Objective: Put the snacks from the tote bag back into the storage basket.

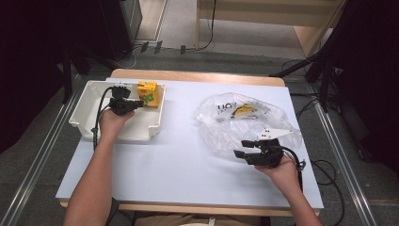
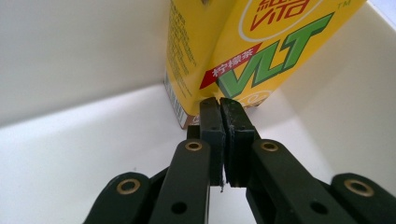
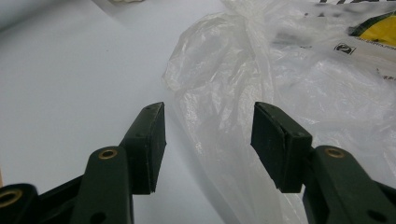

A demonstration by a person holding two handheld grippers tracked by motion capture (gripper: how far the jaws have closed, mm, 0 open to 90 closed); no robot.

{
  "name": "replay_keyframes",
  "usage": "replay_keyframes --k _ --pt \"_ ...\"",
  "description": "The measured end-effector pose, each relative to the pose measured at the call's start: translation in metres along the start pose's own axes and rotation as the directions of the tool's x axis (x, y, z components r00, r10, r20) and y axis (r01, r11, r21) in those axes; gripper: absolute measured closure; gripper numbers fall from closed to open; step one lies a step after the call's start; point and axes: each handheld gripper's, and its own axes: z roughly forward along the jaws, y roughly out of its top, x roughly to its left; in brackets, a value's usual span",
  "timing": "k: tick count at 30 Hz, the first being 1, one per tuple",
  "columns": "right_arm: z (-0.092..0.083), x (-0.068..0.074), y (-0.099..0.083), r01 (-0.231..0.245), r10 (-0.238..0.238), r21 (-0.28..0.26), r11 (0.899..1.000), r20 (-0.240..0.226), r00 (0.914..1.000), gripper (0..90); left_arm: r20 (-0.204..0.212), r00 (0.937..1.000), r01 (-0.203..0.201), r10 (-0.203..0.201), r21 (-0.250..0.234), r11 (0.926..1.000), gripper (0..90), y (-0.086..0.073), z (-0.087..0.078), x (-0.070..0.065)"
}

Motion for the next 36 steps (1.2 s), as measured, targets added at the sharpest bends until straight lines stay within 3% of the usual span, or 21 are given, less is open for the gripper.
replay_keyframes --k 14,24,36 --pt "0.0 0.0 0.0 0.001 -0.001 -0.002 1.0 -0.002 1.0 46.7 0.046 0.9989 0.012 -0.012 -0.001 0.9999 83.6 0.004 -0.009 -0.001" --pt "-0.001 0.0 0.0 0.0 0.0 -0.003 1.0 -0.003 1.0 46.7 0.091 0.9958 0.008 -0.01 0.021 0.9997 66.4 0.006 -0.017 -0.008" --pt "-0.001 0.0 0.0 0.002 -0.002 -0.001 1.0 -0.006 1.0 46.5 0.128 0.9918 -0.001 -0.003 0.034 0.9994 56.5 0.01 -0.025 -0.022"
